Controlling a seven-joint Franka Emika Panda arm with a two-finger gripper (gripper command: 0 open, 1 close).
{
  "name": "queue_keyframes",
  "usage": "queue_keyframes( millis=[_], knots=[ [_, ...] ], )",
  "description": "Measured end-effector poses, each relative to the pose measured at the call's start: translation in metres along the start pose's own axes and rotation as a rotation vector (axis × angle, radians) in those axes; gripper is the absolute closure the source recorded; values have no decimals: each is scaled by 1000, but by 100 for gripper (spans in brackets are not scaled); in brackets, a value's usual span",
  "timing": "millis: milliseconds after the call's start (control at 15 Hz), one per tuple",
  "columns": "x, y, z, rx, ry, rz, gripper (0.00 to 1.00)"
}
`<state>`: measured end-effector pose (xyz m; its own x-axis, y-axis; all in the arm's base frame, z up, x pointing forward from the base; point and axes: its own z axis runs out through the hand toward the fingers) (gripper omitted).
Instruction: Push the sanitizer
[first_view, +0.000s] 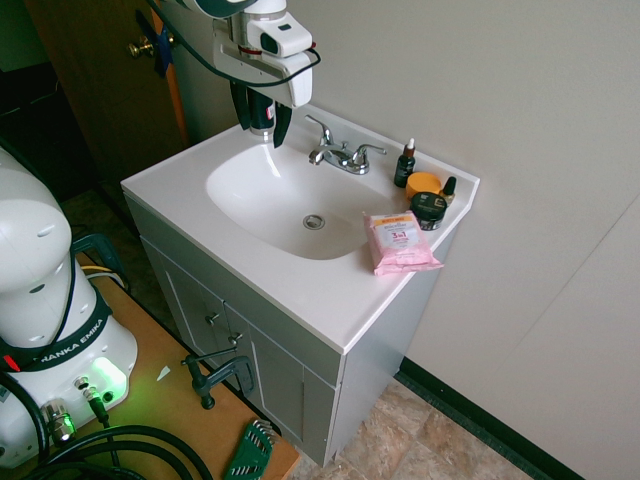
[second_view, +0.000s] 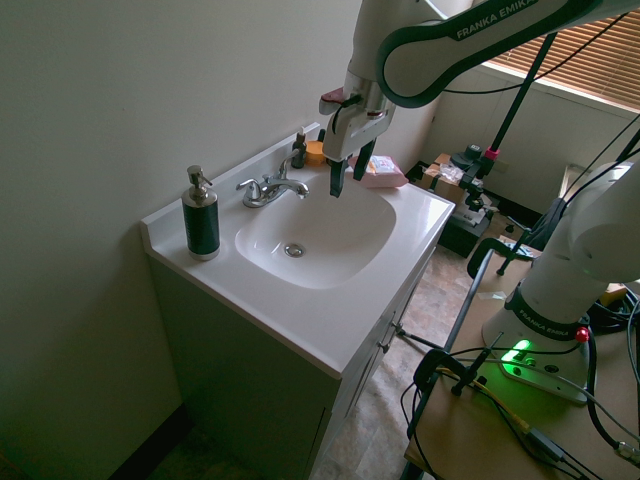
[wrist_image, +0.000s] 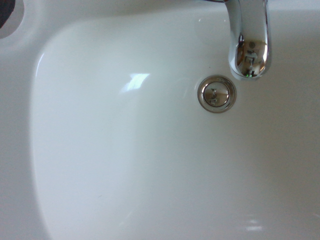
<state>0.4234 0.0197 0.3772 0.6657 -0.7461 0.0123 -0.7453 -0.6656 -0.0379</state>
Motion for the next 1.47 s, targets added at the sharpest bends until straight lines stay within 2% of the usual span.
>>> queue_keyframes(
  millis=[133,333,400,600,1000,1467],
  knots=[
    [0,-2,-4,7,6,-10,0],
    [-5,-46,-50,59,58,-68,0],
    [-9,-65,-65,69,71,-88,100],
    [-11,-116,-84,75,90,-126,100],
    [-35,-196,-85,75,93,-164,100],
    [-45,-242,-79,65,98,-181,100]
  ],
)
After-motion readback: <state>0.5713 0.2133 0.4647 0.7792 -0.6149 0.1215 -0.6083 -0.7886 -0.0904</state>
